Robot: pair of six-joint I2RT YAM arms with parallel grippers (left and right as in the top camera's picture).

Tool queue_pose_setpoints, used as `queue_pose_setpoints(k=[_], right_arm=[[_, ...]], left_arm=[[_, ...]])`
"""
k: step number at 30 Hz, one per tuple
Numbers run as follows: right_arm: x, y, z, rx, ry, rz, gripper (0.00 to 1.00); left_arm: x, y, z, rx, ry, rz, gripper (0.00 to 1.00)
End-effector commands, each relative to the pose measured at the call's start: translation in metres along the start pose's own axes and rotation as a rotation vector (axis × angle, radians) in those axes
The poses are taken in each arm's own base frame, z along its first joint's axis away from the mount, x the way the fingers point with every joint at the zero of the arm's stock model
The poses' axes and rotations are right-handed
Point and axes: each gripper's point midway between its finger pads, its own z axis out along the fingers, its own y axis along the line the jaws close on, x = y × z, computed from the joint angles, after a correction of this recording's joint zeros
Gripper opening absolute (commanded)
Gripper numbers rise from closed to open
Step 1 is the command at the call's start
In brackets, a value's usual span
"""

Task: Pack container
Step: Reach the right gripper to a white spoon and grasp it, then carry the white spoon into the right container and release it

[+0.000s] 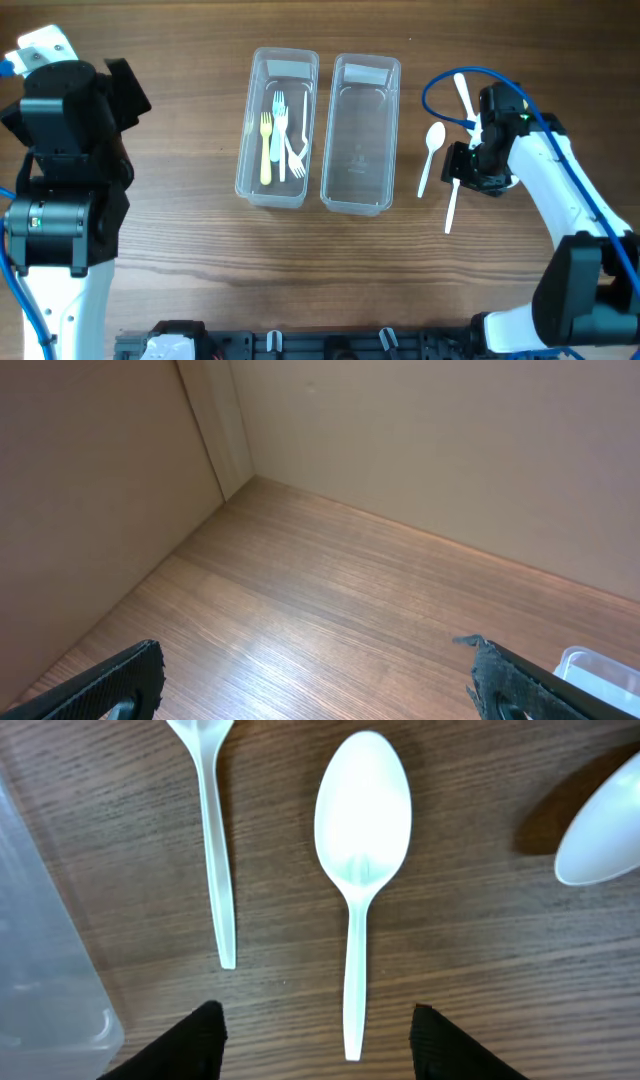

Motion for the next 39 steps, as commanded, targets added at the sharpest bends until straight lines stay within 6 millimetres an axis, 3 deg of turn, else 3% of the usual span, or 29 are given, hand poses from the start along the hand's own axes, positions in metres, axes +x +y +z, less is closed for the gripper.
queue_pose_setpoints(k=[1, 9, 11, 15, 20, 24, 25, 28, 31, 33, 35, 38, 39], right_arm=[[-0.002, -0.007, 0.007, 0.035, -0.003, -0.010, 0.58], [0.009, -0.019, 0.042, 0.068, -0.033, -0.039, 0.59], [0.010, -0.020, 0.048, 0.065, -0.042, -0.039, 0.67], [0.006, -0.020, 0.056, 0.057, -0.080, -0.068, 0.71], [0.001, -0.019, 0.065, 0.054, -0.089, -0.071, 0.69], [0.007, -0.022, 0.085, 0.068, -0.035, -0.090, 0.68], [0.009, -0.023, 0.088, 0.071, -0.021, -0.089, 0.64], [0.015, -0.025, 0.095, 0.078, 0.013, -0.087, 0.04], [0.021, -0.022, 0.095, 0.058, 0.037, -0.087, 0.04], [0.023, -0.018, 0.090, 0.033, 0.044, -0.085, 0.04], [0.017, -0.010, 0.071, -0.001, 0.024, -0.087, 0.04], [-0.004, 0.001, 0.015, -0.026, -0.086, -0.097, 0.04], [-0.013, 0.008, -0.025, -0.060, -0.180, -0.105, 0.04]], left_arm=[[-0.002, 0.003, 0.000, -0.012, -0.007, -0.015, 1.00], [-0.002, 0.003, 0.000, -0.012, -0.007, -0.015, 1.00], [-0.002, 0.003, 0.000, -0.012, -0.007, -0.015, 1.00], [-0.002, 0.003, 0.000, -0.012, -0.007, -0.015, 1.00], [-0.002, 0.003, 0.000, -0.012, -0.007, -0.015, 1.00], [-0.002, 0.003, 0.000, -0.012, -0.007, -0.015, 1.00], [-0.002, 0.003, 0.000, -0.012, -0.007, -0.015, 1.00], [-0.002, 0.003, 0.000, -0.012, -0.007, -0.015, 1.00], [-0.002, 0.003, 0.000, -0.012, -0.007, -0.015, 1.00], [-0.002, 0.003, 0.000, -0.012, -0.007, -0.015, 1.00], [-0.002, 0.003, 0.000, -0.012, -0.007, -0.015, 1.00], [-0.002, 0.003, 0.000, -0.012, -0.007, -0.015, 1.00], [-0.002, 0.003, 0.000, -0.012, -0.007, -0.015, 1.00]])
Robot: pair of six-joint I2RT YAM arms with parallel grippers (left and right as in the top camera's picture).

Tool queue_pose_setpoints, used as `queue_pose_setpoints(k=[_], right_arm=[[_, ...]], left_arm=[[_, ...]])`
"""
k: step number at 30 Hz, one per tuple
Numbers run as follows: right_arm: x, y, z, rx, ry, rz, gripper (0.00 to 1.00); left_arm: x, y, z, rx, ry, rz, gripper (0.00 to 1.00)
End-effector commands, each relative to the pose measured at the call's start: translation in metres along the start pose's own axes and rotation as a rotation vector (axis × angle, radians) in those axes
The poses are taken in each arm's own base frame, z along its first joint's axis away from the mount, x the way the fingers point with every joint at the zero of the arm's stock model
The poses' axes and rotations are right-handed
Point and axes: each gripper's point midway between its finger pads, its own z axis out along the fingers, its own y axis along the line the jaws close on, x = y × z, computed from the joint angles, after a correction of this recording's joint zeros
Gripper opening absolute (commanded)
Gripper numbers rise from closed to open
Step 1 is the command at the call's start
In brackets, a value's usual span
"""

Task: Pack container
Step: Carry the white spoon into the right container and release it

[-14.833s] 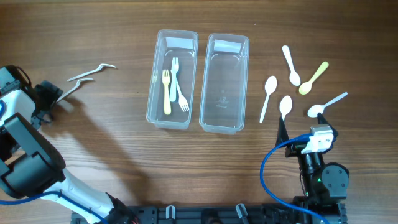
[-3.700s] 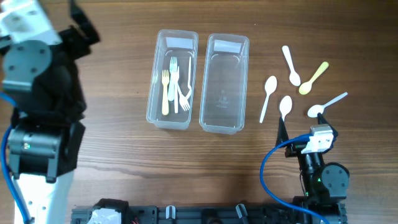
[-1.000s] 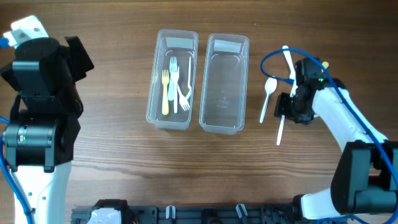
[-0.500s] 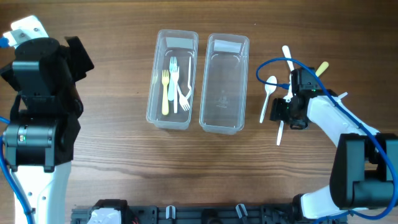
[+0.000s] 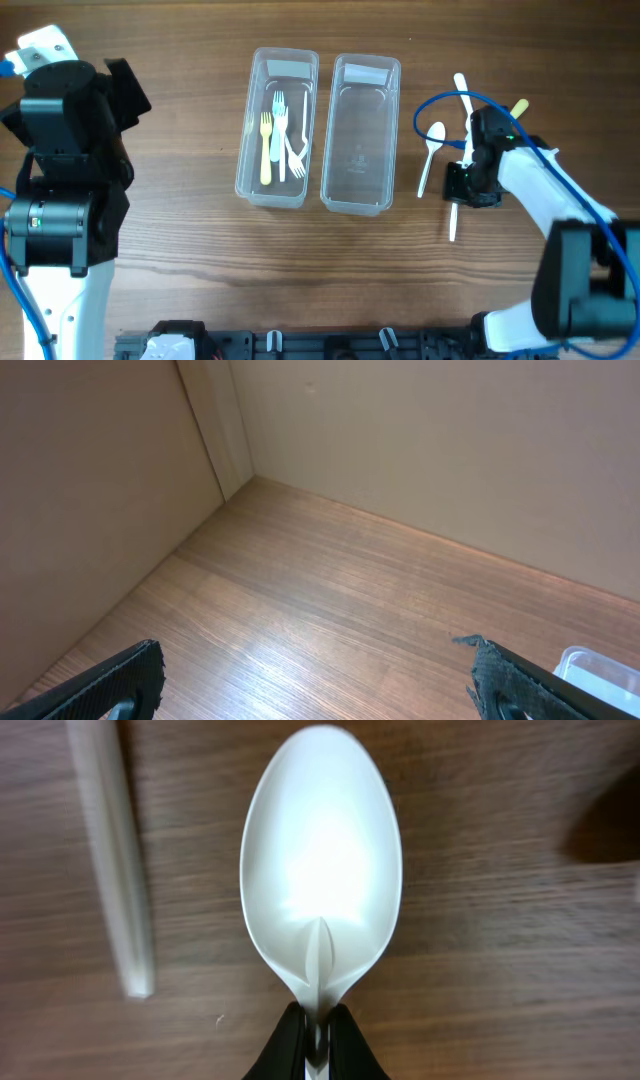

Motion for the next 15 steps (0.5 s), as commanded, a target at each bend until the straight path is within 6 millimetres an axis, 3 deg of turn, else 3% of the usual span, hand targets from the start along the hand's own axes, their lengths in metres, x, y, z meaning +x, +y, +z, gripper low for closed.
queue_pose_setpoints(k=[1, 2, 5, 8, 9, 10, 12, 14, 15], right_arm=[[-0.035, 0.023, -0.094, -0.110, -0.261, -0.028, 0.04], [-0.037, 0.027, -0.113, -0.135, -0.313, -0.035, 0.04], [-0.028, 0.053, -0.198, -0.274, -0.578, -0.112, 0.04], [-0.011, 0.086, -0.252, -0.418, -0.748, -0.233, 0.04], [-0.003, 0.107, -0.268, -0.488, -0.795, -0.337, 0.04], [0.005, 0.128, -0.276, -0.546, -0.815, -0.446, 0.04], [0.012, 0.155, -0.273, -0.598, -0.800, -0.566, 0.04], [0.009, 0.174, -0.253, -0.609, -0.735, -0.608, 0.04], [0.006, 0.185, -0.231, -0.606, -0.667, -0.620, 0.04]], left_arm=[[-0.002, 0.003, 0.000, -0.013, -0.007, -0.015, 1.00], [-0.002, 0.003, 0.000, -0.012, -0.007, -0.015, 1.00], [-0.002, 0.003, 0.000, -0.012, -0.007, -0.015, 1.00], [-0.002, 0.003, 0.000, -0.012, -0.007, -0.015, 1.00], [-0.002, 0.003, 0.000, -0.013, -0.007, -0.015, 1.00], [-0.002, 0.003, 0.000, -0.013, -0.007, -0.015, 1.00], [-0.002, 0.003, 0.000, -0.012, -0.007, -0.015, 1.00], [-0.002, 0.003, 0.000, -0.013, -0.007, -0.015, 0.99], [-0.002, 0.003, 0.000, -0.013, -0.007, -0.015, 1.00]])
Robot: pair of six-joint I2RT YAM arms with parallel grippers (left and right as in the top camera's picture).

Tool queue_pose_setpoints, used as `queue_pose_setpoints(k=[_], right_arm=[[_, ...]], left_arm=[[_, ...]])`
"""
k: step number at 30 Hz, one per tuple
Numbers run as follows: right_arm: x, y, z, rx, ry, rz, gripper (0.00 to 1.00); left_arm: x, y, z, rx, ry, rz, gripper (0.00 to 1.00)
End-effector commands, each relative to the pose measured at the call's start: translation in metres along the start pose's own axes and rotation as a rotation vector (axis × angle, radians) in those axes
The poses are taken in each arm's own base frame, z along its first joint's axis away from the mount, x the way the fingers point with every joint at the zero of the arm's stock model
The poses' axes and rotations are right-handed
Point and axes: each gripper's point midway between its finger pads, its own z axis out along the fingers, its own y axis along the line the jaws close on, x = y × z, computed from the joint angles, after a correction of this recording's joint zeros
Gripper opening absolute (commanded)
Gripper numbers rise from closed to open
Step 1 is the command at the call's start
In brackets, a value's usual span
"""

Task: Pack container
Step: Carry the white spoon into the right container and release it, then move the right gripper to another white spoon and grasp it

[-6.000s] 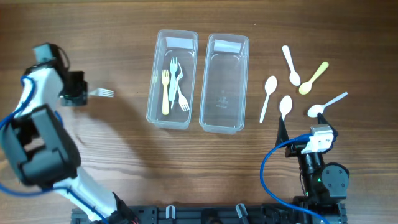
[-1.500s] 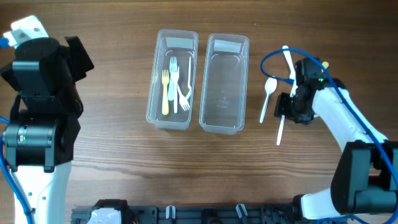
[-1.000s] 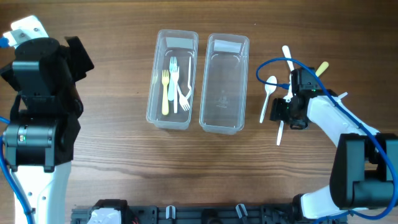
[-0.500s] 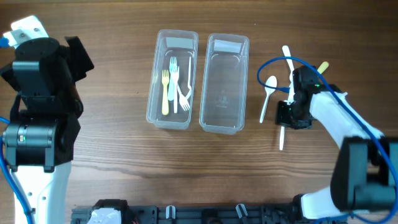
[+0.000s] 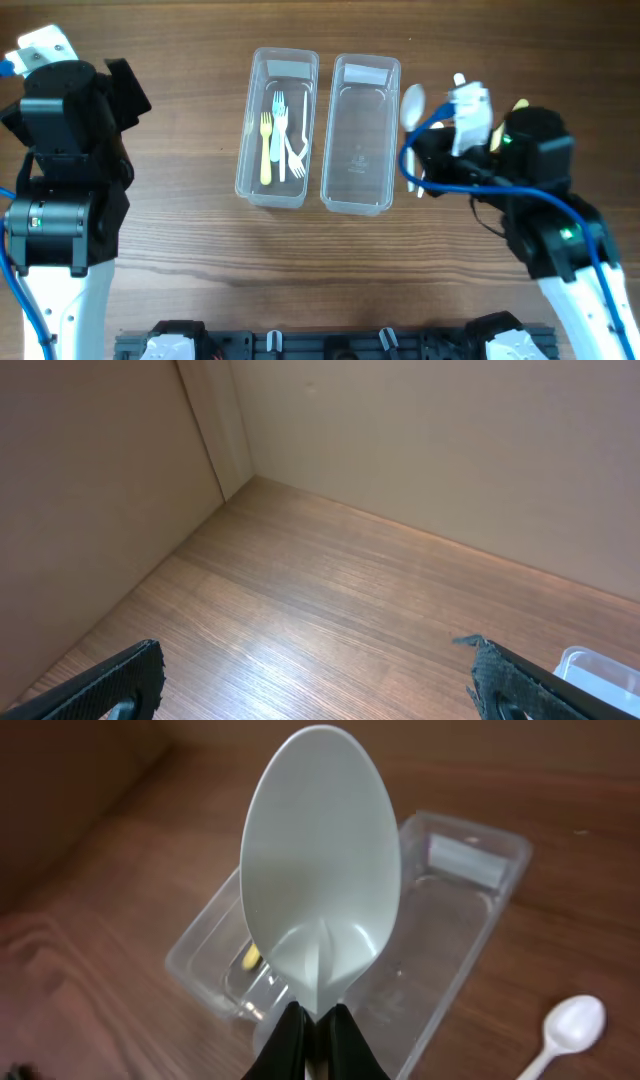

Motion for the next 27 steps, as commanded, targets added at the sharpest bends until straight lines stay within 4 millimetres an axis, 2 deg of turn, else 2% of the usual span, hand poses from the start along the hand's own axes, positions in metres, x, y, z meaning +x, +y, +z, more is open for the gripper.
queue_pose_setpoints(k=[1, 5, 7, 9, 11, 12, 13, 15, 18, 20, 21, 23, 24, 25, 27], right_arm=[[0.024, 0.009, 0.050, -0.085, 0.142, -0.019, 0.04], [0.062, -0.005, 0.119, -0.091, 0.295, 0.091, 0.04], [0.074, -0.009, 0.145, -0.115, 0.330, 0.161, 0.04], [0.076, -0.012, 0.155, -0.112, 0.328, 0.174, 0.04], [0.070, -0.012, 0.155, -0.116, 0.303, 0.166, 0.04], [0.067, -0.011, 0.155, -0.114, 0.293, 0.187, 0.34], [0.066, -0.012, 0.154, -0.111, 0.291, 0.200, 0.51], [0.066, -0.012, 0.154, -0.111, 0.291, 0.205, 0.58], [0.059, -0.010, 0.149, -0.114, 0.271, 0.196, 0.58], [0.040, -0.006, 0.133, -0.106, 0.207, 0.171, 0.58], [0.022, -0.004, 0.116, -0.095, 0.148, 0.157, 0.56], [-0.010, 0.002, 0.082, -0.088, 0.032, 0.167, 0.46], [-0.028, 0.006, 0.059, -0.092, -0.040, 0.169, 0.44], [-0.048, 0.009, 0.025, -0.065, -0.144, 0.196, 0.45], [-0.075, 0.010, -0.040, 0.027, -0.340, 0.184, 0.48]], left_arm=[[-0.002, 0.003, 0.000, -0.012, -0.007, -0.015, 1.00], [-0.002, 0.003, 0.000, -0.012, -0.007, -0.015, 1.00], [-0.002, 0.003, 0.000, -0.012, -0.007, -0.015, 1.00], [-0.002, 0.003, 0.000, -0.012, -0.007, -0.015, 1.00], [-0.002, 0.003, 0.000, -0.012, -0.007, -0.015, 1.00], [-0.002, 0.003, 0.000, -0.012, -0.007, -0.015, 1.00], [-0.002, 0.003, 0.000, -0.012, -0.007, -0.015, 1.00], [-0.002, 0.003, 0.000, -0.012, -0.007, -0.015, 1.00], [-0.002, 0.003, 0.000, -0.012, -0.007, -0.015, 1.00], [-0.002, 0.003, 0.000, -0.012, -0.007, -0.015, 1.00], [-0.002, 0.003, 0.000, -0.012, -0.007, -0.015, 1.00], [-0.002, 0.003, 0.000, -0.012, -0.007, -0.015, 1.00], [-0.002, 0.003, 0.000, -0.012, -0.007, -0.015, 1.00], [-0.002, 0.003, 0.000, -0.012, -0.007, -0.015, 1.00], [-0.002, 0.003, 0.000, -0.012, -0.007, -0.015, 1.00]])
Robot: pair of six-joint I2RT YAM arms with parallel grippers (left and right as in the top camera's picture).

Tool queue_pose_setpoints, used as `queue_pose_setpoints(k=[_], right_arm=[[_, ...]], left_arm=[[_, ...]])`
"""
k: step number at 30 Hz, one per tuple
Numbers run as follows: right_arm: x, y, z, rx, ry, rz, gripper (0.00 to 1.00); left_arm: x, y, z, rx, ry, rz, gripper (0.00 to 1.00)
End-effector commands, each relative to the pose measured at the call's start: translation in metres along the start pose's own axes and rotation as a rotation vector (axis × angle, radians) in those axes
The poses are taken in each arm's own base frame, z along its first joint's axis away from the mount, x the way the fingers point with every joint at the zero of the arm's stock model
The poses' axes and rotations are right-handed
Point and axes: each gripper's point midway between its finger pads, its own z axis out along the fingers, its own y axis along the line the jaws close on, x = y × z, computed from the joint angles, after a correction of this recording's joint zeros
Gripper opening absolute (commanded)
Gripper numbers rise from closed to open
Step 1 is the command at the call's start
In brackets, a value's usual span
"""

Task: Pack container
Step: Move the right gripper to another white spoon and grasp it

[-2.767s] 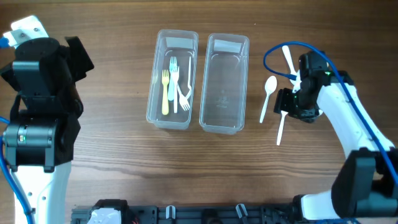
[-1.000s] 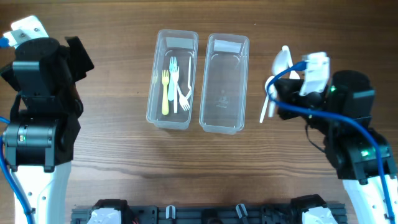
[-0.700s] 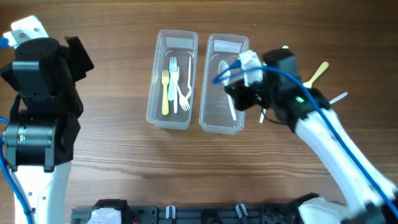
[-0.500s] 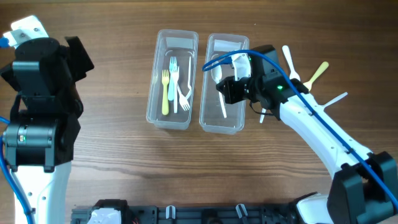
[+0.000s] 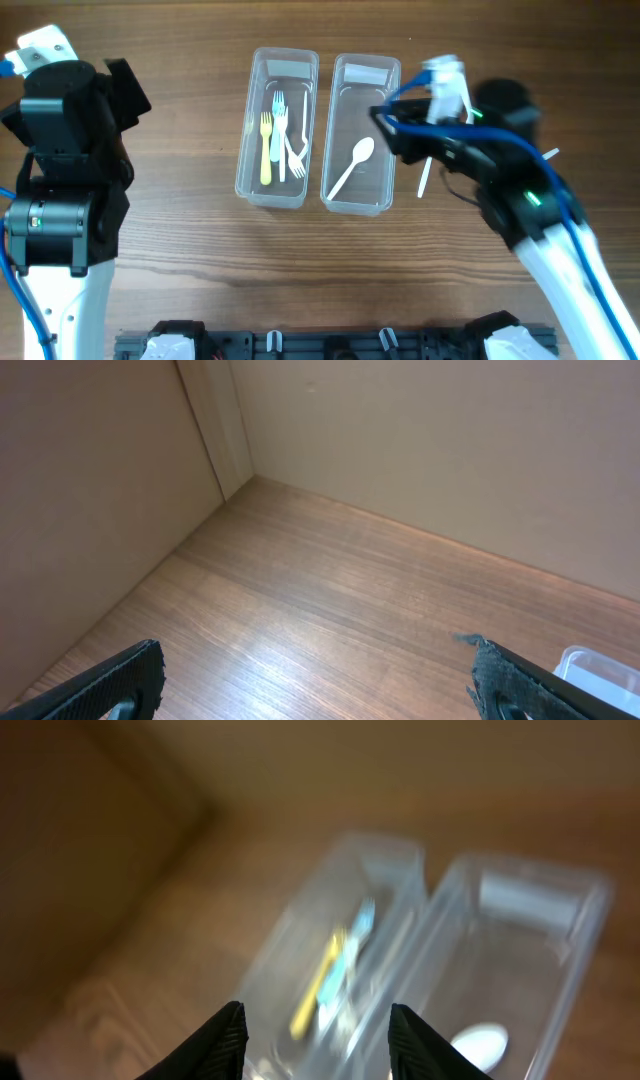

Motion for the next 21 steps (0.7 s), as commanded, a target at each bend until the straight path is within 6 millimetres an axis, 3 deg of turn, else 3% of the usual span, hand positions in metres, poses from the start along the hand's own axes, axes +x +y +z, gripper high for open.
queue_pose_setpoints(k=[1, 4, 7, 8, 9, 12, 15, 20, 21], right_arm=[[-0.048, 0.005, -0.079, 0.148, -0.276, 0.012, 0.54], [-0.044, -0.030, -0.144, 0.426, -0.417, 0.119, 0.58], [-0.022, -0.065, -0.168, 0.653, -0.402, 0.178, 0.64], [-0.013, -0.077, -0.170, 0.722, -0.386, 0.215, 0.88], [-0.012, -0.084, -0.166, 0.749, -0.380, 0.242, 1.00], [-0.004, -0.097, -0.141, 0.783, -0.317, 0.296, 1.00], [0.018, -0.118, -0.112, 0.845, -0.231, 0.421, 1.00], [0.086, -0.168, -0.046, 1.040, -0.019, 0.657, 1.00], [0.119, -0.185, -0.019, 1.099, 0.106, 0.687, 1.00]], left_arm=[[-0.002, 0.003, 0.000, -0.013, -0.007, -0.015, 1.00], [-0.002, 0.003, 0.000, -0.013, -0.007, -0.015, 1.00], [-0.002, 0.003, 0.000, -0.013, -0.007, -0.015, 1.00], [-0.002, 0.003, 0.000, -0.013, -0.007, -0.015, 1.00], [-0.002, 0.003, 0.000, -0.013, -0.007, -0.015, 1.00], [-0.002, 0.003, 0.000, -0.013, -0.007, -0.015, 1.00], [-0.002, 0.003, 0.000, -0.013, -0.007, -0.015, 1.00], [-0.002, 0.003, 0.000, -0.013, -0.007, -0.015, 1.00], [-0.002, 0.003, 0.000, -0.012, -0.007, -0.015, 1.00]])
